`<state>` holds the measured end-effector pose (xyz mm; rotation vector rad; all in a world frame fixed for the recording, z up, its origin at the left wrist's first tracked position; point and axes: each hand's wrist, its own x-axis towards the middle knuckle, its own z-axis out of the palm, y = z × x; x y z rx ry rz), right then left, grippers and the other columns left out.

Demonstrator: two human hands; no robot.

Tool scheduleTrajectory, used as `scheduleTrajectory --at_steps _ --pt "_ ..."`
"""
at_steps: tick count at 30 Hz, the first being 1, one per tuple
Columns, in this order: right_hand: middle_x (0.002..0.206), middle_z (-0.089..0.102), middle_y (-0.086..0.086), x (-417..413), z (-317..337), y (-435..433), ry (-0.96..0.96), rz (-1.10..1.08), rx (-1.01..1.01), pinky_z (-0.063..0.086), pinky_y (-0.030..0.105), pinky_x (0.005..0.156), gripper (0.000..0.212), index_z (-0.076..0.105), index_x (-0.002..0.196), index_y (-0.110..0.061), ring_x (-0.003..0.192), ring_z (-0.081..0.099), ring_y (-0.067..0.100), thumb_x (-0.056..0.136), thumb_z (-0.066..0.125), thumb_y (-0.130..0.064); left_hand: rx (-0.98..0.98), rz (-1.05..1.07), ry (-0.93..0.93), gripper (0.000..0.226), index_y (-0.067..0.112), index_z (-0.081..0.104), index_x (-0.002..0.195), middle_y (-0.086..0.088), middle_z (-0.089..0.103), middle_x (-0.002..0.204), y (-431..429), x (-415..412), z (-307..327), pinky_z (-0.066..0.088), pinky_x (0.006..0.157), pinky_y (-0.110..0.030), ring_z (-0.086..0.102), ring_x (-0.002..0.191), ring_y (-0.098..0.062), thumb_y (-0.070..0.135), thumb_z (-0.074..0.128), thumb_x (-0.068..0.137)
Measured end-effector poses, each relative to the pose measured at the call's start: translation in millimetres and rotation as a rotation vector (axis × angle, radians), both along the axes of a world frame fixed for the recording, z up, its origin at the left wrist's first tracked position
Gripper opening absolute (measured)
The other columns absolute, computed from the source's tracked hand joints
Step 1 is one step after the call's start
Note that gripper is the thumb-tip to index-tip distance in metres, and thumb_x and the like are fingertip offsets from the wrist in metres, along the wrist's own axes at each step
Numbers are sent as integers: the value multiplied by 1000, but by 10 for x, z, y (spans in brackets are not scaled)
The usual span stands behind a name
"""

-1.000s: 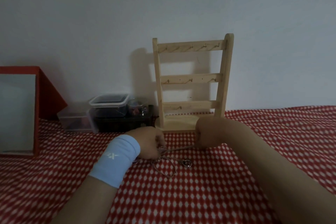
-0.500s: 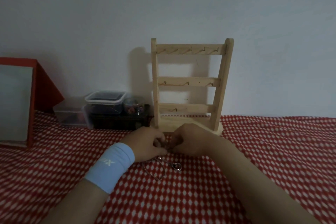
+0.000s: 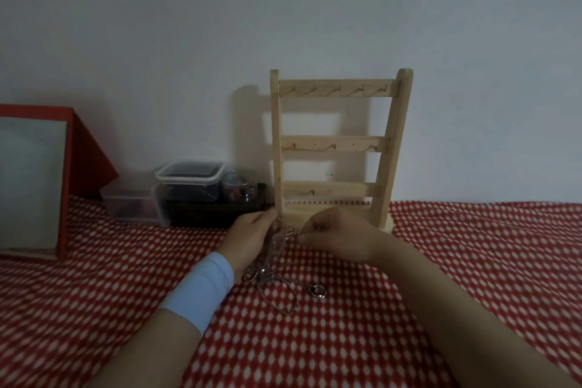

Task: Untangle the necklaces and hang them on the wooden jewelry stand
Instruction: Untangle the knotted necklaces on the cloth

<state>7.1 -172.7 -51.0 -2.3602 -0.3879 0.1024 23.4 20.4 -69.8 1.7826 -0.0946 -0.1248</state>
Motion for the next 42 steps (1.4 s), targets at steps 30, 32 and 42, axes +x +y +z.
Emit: scheduleTrajectory --at_steps 30,32,42 --pt "98 73 -13 4 -68 1 -128 -178 150 53 30 93 19 78 91 -29 96 66 4 97 62 -21 90 -231 -187 21 28 66 107 2 74 105 95 12 8 49 101 -38 68 103 -11 14 54 97" --pt "102 77 -5 -28 -43 17 -34 -127 317 53 38 100 21 79 97 -26 101 70 12 98 58 -26 105 -212 -229 19 29 62 108 1 72 109 70 13 28 50 100 -38 67 104 -12 15 57 96" --pt "55 66 -13 -102 18 43 105 -158 505 40 8 47 20 77 96 -4 44 54 -6 100 63 -19 127 -173 -288 19 25 62 101 3 74 95 22 57 252 53 82 -19 70 89 -2 19 72 86"
